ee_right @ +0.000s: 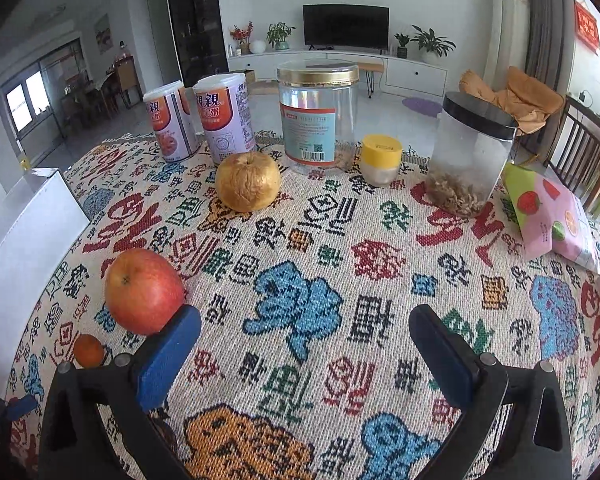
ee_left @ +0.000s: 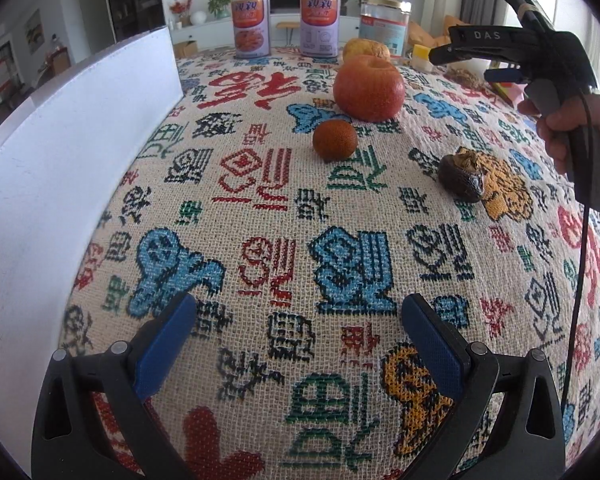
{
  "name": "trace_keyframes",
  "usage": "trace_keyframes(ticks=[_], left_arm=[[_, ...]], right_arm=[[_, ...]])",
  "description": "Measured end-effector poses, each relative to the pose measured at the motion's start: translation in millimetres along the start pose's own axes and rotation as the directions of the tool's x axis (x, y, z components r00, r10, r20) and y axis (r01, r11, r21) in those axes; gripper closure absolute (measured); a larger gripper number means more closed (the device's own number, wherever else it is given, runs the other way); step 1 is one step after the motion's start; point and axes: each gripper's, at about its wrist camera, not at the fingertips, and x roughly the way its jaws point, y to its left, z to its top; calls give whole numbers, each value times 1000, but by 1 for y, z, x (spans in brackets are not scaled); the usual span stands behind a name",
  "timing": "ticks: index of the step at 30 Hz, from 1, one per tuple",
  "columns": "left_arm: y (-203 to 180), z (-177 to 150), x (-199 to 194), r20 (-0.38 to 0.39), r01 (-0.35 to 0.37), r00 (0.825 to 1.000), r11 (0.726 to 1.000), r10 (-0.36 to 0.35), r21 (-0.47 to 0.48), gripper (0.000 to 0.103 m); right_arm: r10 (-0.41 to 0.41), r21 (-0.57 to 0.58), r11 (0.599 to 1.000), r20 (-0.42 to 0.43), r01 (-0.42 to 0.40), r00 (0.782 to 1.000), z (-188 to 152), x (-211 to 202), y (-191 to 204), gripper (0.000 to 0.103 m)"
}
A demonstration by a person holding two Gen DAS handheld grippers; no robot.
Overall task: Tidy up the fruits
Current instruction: 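Grasp the wrinkled yellow fruit by the cans with the right tool and lift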
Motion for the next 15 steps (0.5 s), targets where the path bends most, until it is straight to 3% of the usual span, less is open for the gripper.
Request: trace_keyframes(ticks=[7,13,14,15], left_arm=[[2,1,-1,2,0,1000,1000,0,-12,0],[3,1,-1,4,-3,1000,1000,3,-25,1],[4,1,-1,5,-3,1000,1000,3,-26,1],[4,1,-1,5,-3,1000,1000,3,-26,1]], right_arm=[[38,-21,999,-12,-38,999,72,67,38,0],[-2,-9,1000,-75,1,997,97,119,56,4],[-8,3,1000,-84,8,996,98,124,55,10],[-3,17,1000,-95,5,995,98,128,54,33]])
